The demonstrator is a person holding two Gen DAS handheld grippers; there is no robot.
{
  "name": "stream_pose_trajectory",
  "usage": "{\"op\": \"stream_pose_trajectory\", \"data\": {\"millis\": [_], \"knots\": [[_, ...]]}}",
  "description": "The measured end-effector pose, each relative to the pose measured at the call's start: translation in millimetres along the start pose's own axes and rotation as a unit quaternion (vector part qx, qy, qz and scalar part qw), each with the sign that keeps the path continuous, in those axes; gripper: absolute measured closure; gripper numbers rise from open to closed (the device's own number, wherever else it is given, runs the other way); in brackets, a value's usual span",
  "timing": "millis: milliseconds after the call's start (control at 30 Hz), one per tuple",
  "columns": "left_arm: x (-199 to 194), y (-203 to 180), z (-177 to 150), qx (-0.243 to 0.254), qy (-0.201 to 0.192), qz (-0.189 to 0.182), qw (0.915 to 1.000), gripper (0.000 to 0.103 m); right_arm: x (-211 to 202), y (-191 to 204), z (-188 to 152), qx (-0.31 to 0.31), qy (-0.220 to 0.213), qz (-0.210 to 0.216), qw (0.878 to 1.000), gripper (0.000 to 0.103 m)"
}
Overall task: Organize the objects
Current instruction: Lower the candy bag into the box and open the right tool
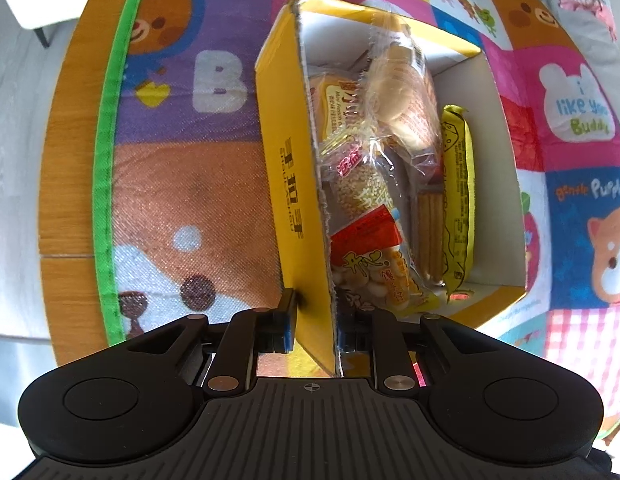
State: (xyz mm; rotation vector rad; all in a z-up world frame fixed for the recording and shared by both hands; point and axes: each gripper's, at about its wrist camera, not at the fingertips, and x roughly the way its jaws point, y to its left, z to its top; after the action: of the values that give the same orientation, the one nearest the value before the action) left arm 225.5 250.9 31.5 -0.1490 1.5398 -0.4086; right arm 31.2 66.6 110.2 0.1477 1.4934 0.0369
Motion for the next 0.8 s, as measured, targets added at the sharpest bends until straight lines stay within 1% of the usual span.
{"op": "stream_pose_trajectory", "data": {"millis": [67,100,233,333,433,533,633,733,800], "knots": [[-0.6,-4.7,-0.8,0.004,-0.002,0.013,0.9999,0.085,-31.6,-12.1,0.6,0.015,-0.003,0.019,1.000,0.051],[-0.9,-6.8,-0.9,0.007,-0.003,0.019,0.9998,0.086,-48.7,-14.3,1.6,0.028,-0.011,0.028,0.999,0.051],[-1.2,-15.6,-1.4,0.016,-0.011,0.041,0.9990,0.088,-121.9,-24.3,14.0,0.065,-0.065,0.053,0.994,0.051],[-0.8,-20.4,-0.2,0.009,-0.013,0.054,0.9984,0.089,-166.8,-21.9,20.7,0.065,-0.096,0.058,0.992,0.051],[0.2,-22.7,0.1,0.007,-0.015,0.062,0.9980,0.089,-199.3,-15.8,24.0,0.052,-0.120,0.055,0.990,0.051],[1.4,-23.2,1.5,0.005,-0.015,0.064,0.9979,0.089,-213.8,-11.8,24.2,0.045,-0.128,0.052,0.989,0.051],[2.1,-23.0,2.8,-0.004,-0.016,0.056,0.9983,0.089,-215.0,-6.0,26.2,0.036,-0.126,0.045,0.990,0.051],[0.3,-24.9,1.0,0.016,-0.016,0.050,0.9985,0.088,-209.9,0.0,33.7,0.029,-0.122,0.038,0.991,0.051],[0.7,-28.7,-0.5,0.034,-0.018,0.054,0.9978,0.088,-206.8,4.9,40.7,0.023,-0.122,0.037,0.992,0.051]]}}
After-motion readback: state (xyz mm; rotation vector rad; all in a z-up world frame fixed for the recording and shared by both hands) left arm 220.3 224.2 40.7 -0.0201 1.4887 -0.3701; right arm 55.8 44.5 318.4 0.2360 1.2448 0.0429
